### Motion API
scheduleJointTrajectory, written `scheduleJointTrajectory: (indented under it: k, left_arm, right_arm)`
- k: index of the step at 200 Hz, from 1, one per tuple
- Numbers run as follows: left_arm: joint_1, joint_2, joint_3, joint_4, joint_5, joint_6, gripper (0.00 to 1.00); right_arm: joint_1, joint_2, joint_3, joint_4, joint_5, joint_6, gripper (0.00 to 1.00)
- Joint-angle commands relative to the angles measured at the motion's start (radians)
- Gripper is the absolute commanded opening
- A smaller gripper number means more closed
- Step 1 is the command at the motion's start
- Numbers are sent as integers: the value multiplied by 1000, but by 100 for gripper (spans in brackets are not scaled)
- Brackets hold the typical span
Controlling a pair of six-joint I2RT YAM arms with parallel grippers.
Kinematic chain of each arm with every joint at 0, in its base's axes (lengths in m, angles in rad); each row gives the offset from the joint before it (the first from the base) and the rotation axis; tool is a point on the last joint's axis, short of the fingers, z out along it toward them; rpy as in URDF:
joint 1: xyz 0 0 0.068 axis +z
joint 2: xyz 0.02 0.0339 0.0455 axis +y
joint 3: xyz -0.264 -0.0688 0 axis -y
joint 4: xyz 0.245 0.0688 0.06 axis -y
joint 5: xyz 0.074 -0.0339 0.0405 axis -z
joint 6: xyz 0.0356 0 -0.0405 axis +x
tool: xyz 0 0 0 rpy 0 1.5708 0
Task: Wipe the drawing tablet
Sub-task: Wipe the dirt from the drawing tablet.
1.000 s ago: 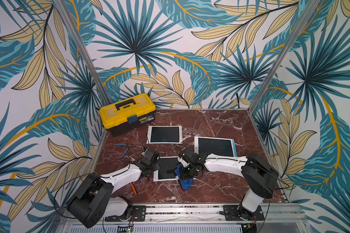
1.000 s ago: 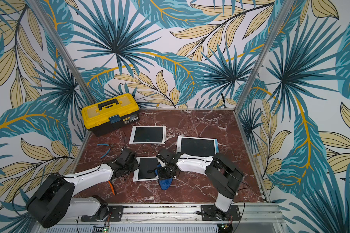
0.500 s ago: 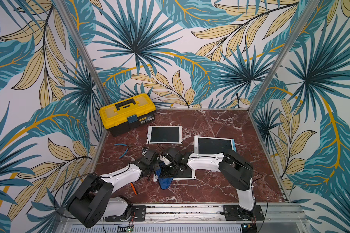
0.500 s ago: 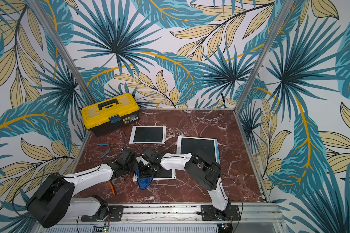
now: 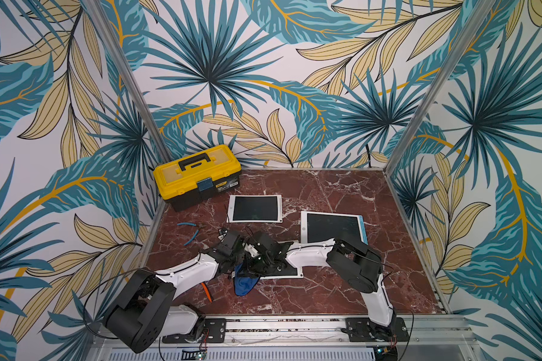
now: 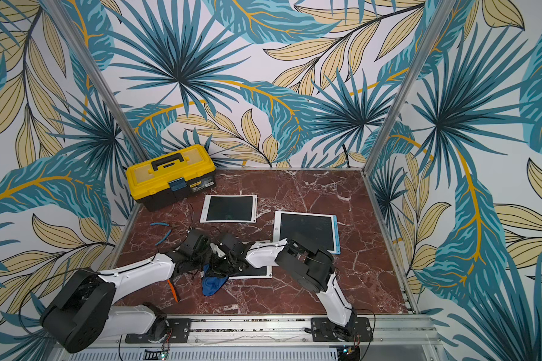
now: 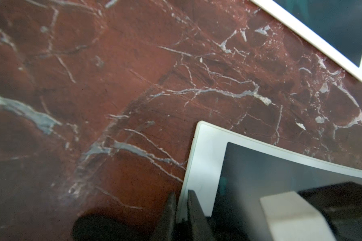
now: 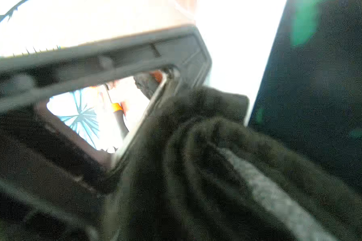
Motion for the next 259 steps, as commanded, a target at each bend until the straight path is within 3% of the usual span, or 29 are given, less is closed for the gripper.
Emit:
scheduleJointTrajectory:
  k: [1, 76, 151, 169, 213, 259]
  left_arm:
    - [-19, 64, -47, -114, 57, 10, 14]
    - [-19, 59, -49, -115, 57, 8, 14]
    - [-19, 60, -52, -114, 57, 10, 14]
    - [-19, 63, -50, -114, 57, 11, 14]
    - [-19, 67, -47, -114, 57, 12, 14]
    - [-19, 65, -51, -113, 57, 10, 14]
  right_arm:
    - [76, 26, -38, 109, 18, 34, 3]
    - [-68, -77, -346, 250, 29, 83, 3]
    - [-202, -338, -536, -9, 61, -115, 3]
    - [-279, -372, -563, -60, 58, -161, 3]
    - [-396, -390, -517, -204, 53, -284, 3]
    - [-414, -280, -291, -330, 54, -361, 3]
